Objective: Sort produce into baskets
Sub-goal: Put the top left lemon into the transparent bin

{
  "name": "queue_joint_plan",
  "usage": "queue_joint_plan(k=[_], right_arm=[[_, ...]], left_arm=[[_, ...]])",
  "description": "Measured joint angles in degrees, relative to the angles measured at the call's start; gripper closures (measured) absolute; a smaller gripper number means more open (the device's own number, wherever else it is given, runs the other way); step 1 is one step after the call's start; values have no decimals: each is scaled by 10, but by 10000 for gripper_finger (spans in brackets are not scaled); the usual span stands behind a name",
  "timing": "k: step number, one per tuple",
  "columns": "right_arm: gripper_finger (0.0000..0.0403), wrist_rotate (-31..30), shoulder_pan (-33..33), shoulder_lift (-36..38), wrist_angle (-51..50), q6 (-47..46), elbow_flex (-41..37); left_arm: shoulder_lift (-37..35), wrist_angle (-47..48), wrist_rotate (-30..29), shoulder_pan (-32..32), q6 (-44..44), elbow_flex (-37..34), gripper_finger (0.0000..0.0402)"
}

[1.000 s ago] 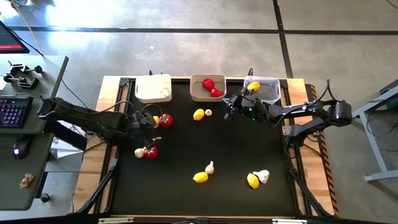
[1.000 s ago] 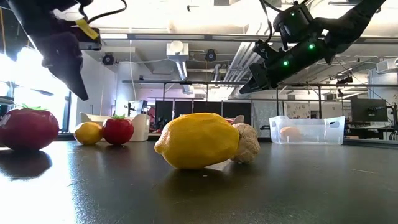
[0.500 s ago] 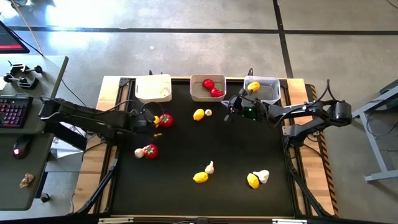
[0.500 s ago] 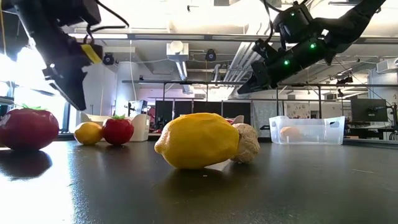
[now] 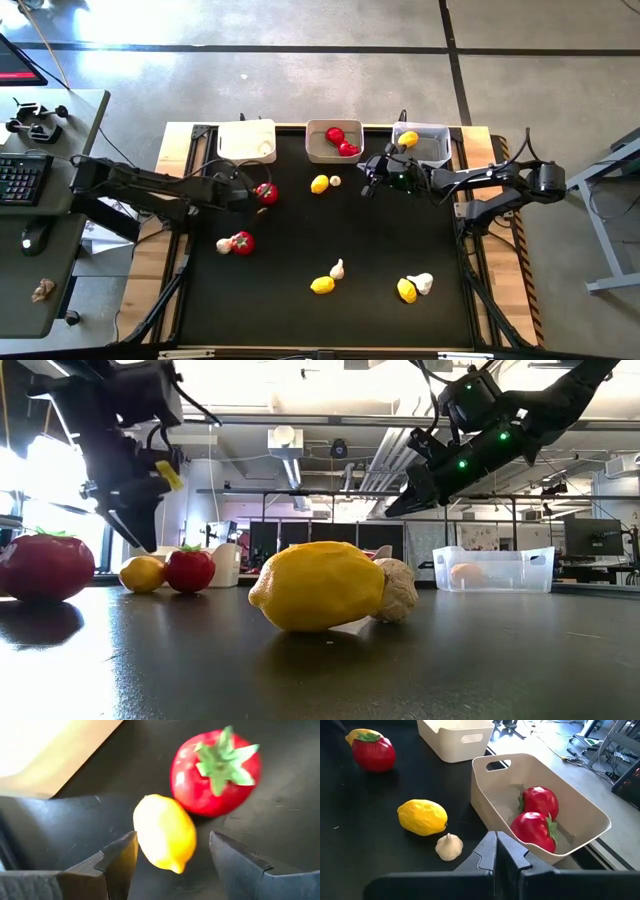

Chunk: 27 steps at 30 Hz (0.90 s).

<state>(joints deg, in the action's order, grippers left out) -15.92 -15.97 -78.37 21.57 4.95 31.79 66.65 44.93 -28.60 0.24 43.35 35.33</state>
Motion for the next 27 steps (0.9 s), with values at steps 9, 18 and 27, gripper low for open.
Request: queue_joint_plan(k=[9, 18, 27], right_arm=[[403, 0, 0, 0, -11, -5, 0], [403, -3, 0, 0, -12, -6, 0], [403, -3, 0, 0, -12, -5, 0]], left_arm=[[40, 0, 3, 28, -34, 0, 165], [89, -19, 15, 53, -77, 0, 165], [119, -20, 10, 58, -125, 0, 189]])
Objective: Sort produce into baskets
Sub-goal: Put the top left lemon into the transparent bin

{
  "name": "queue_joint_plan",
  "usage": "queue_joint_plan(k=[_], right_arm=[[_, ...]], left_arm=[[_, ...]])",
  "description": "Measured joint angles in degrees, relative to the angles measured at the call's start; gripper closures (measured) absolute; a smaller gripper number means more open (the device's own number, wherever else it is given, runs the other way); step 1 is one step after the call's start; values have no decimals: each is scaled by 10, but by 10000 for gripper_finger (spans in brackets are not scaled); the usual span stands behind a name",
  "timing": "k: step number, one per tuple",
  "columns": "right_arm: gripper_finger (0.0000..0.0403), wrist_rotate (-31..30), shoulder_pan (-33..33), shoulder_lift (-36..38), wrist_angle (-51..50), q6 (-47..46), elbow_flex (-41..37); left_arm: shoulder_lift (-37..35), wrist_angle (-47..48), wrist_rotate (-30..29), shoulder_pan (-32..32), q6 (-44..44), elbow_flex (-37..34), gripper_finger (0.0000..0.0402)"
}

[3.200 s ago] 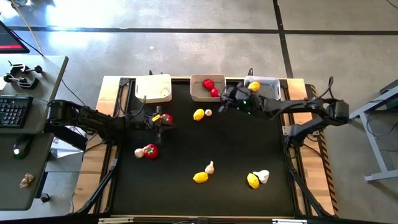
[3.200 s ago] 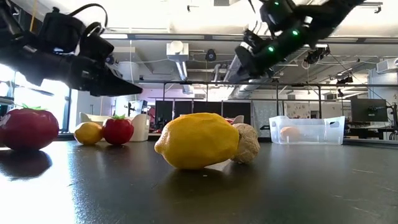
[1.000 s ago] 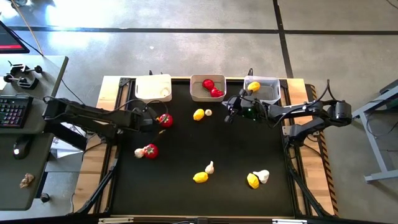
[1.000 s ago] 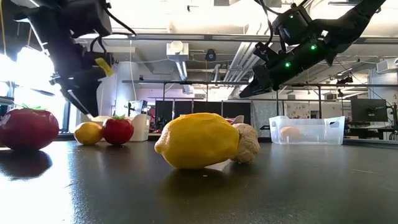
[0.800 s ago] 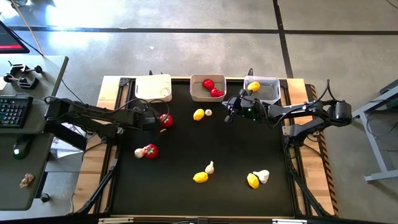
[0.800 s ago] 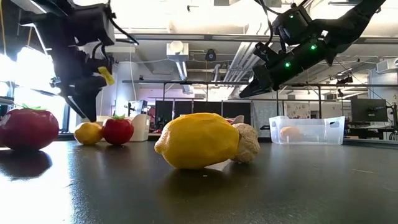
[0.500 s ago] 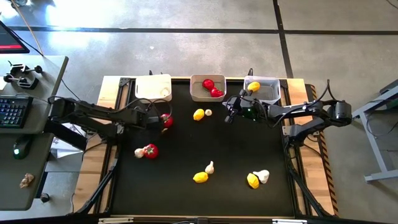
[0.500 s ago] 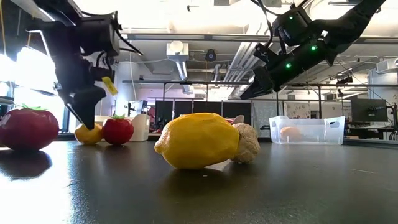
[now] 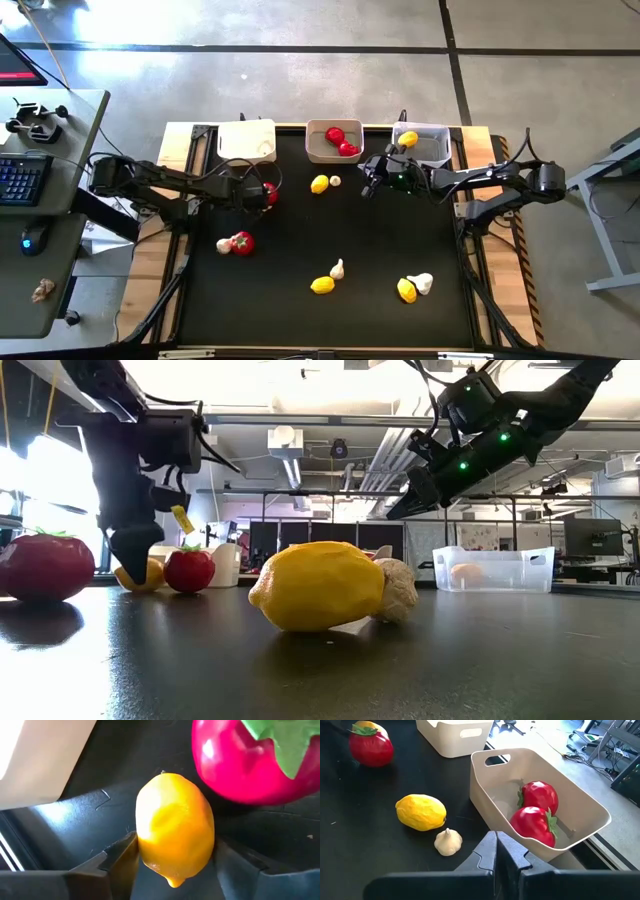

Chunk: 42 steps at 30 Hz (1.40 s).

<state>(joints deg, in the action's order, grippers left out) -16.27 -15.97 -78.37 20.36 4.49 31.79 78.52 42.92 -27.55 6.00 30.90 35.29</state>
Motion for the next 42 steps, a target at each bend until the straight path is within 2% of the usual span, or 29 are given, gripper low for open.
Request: queue_joint_plan(k=[8, 20, 25, 28, 33, 38, 42], right_arm=[[403, 0, 0, 0, 0, 0, 0], [396, 7, 16, 0, 43, 5, 0], [360, 68, 44, 0, 92, -10, 0], [324, 114, 67, -1, 118, -15, 0], [259, 161, 106, -21, 156, -15, 1], [219, 165, 137, -48, 155, -10, 40], [202, 165, 158, -71, 114, 14, 86]], left_arm=[[-18, 18, 6, 0, -41, 0, 256], [-140, 23, 57, -38, -34, 0, 256], [-193, 3, 100, -71, -57, 0, 256], [-210, -57, 142, -83, -84, 0, 256], [-191, -222, 259, -73, -136, 0, 257], [-135, -351, 376, -44, -165, 1, 257], [-79, -431, 443, -20, -163, 0, 258]])
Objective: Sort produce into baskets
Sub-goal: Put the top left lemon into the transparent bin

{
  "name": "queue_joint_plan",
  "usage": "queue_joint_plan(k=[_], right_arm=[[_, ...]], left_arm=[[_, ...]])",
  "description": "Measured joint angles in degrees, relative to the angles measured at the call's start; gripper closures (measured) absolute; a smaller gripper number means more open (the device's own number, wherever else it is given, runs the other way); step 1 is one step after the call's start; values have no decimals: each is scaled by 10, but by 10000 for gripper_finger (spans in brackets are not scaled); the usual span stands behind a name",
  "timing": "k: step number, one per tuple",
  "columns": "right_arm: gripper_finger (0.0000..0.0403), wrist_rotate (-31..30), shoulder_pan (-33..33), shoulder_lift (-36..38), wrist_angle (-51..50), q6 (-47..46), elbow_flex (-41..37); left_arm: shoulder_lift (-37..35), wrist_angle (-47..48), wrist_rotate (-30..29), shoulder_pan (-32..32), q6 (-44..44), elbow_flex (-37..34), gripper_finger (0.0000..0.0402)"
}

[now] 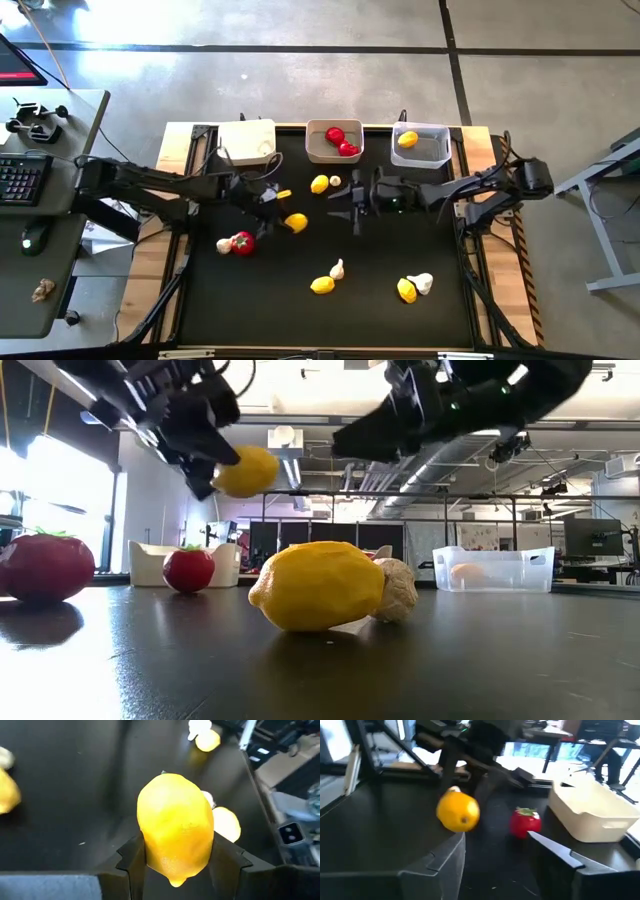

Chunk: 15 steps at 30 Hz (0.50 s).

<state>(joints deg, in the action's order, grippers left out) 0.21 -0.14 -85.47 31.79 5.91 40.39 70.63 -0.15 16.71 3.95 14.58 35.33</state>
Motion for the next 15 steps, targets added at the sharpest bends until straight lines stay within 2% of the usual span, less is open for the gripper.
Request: queue_joint_plan(k=[7, 13, 15], right_arm=[[166, 1, 25, -45, -88, 2, 80], [128, 5, 41, -73, -128, 1, 124], [122, 26, 43, -83, -128, 1, 137]], left_arm=[[63, -110, 120, 30, 12, 0, 259], [75, -136, 148, 33, 13, 0, 259], [76, -140, 151, 31, 13, 0, 259]])
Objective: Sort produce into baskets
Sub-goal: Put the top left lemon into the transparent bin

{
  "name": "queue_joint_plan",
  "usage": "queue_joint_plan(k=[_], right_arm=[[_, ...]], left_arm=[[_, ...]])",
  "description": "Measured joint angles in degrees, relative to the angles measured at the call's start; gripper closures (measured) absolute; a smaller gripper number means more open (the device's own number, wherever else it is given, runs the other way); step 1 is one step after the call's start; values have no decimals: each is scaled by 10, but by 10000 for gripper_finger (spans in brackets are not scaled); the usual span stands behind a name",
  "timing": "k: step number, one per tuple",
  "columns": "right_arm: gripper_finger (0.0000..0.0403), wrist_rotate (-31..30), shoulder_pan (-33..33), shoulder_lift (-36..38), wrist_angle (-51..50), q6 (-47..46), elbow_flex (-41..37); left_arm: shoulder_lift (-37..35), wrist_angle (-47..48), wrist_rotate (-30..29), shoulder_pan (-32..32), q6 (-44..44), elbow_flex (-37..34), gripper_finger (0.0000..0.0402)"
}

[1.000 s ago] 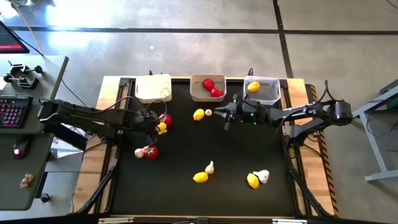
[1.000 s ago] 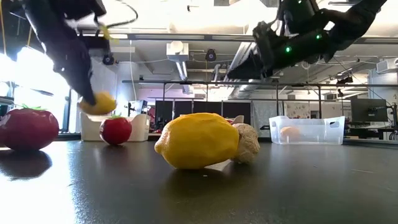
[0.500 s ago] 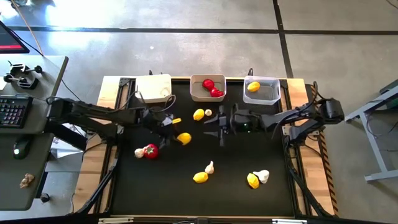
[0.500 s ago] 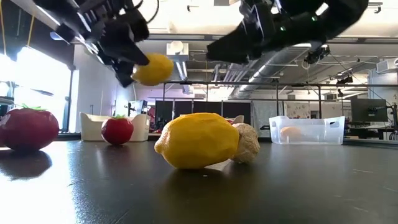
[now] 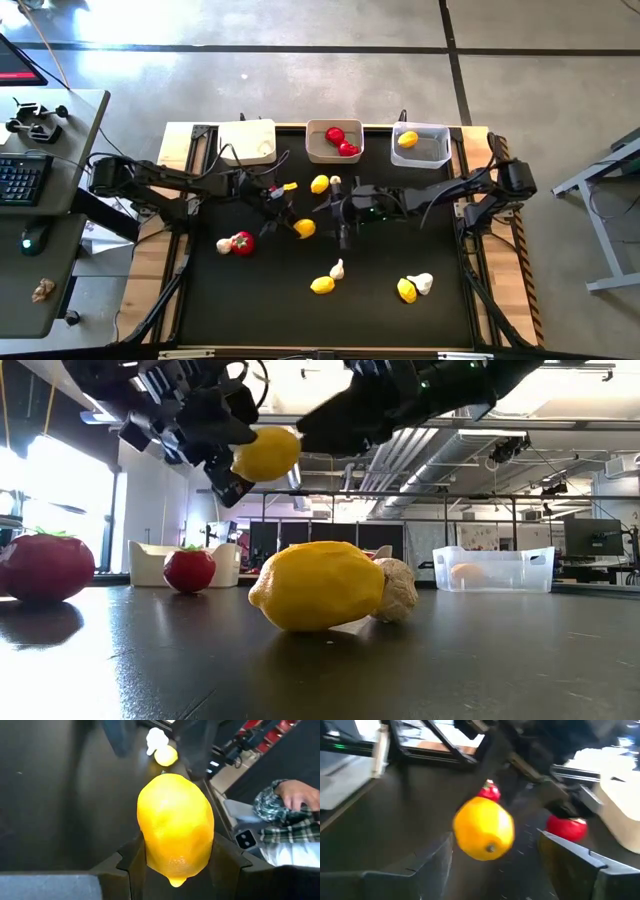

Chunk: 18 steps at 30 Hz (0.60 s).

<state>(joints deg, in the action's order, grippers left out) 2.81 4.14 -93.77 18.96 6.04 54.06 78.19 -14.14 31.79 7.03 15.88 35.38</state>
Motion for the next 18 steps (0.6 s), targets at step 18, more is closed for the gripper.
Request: queue_joint_plan(k=[18], right_arm=[[168, 44, 4, -64, -7, 67, 67]], left_arm=[[0, -33, 1, -18, 5, 0, 258]])
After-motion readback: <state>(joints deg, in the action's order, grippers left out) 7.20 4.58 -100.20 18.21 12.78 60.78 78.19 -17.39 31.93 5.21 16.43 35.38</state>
